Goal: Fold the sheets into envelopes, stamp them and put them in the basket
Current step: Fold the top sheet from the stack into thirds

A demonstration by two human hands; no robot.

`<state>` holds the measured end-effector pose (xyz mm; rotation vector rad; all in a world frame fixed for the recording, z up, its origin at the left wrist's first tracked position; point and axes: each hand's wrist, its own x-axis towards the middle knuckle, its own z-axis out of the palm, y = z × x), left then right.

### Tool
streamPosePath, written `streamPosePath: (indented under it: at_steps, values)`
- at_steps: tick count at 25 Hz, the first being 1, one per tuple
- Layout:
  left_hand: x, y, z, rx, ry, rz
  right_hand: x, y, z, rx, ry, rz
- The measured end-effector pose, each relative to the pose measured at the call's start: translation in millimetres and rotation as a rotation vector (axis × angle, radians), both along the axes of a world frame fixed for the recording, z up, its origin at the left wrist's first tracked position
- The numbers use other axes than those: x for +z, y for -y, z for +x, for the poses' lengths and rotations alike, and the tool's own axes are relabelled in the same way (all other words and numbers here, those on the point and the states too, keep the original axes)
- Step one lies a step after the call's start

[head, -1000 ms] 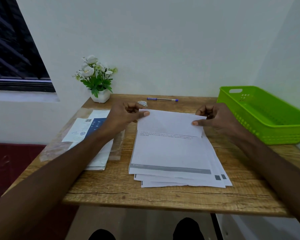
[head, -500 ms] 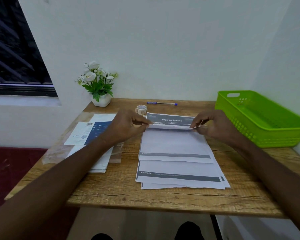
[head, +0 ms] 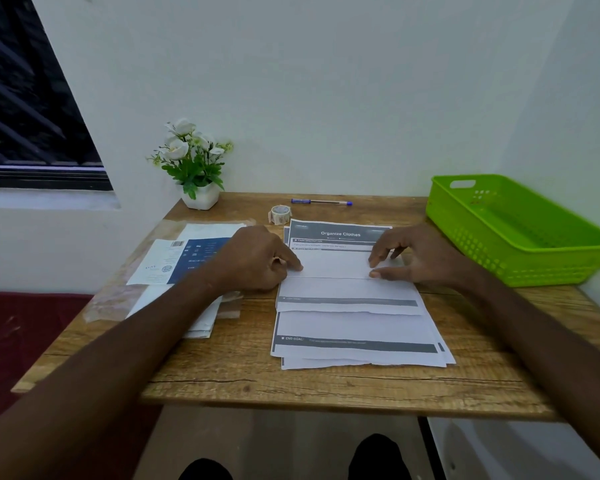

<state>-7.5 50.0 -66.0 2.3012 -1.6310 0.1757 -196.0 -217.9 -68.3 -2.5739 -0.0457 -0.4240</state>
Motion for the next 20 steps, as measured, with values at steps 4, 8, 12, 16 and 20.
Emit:
streamPosePath:
  at_steps: [4,8,12,16,20]
  values:
    - [-7,6,-11,0.001,0.095,-0.045,-9,-18,6,-0.054,-0.046,-0.187]
    - [-20,21,-23,-0.077,0.028,0.172,-16,-46,13,0.006,-0.258,-0.414]
    - [-23,24,-22,-0.168,-0.056,0.217,-21,-53,14,0.048,-0.384,-0.394]
    - [-27,25,-24,-0.158,-0.102,0.266,-24,-53,16,0.042,-0.429,-0.413]
    - [-28,25,-23,-0.055,-0.160,0.255,-20,-40,16,-0.010,-0.545,-0.412]
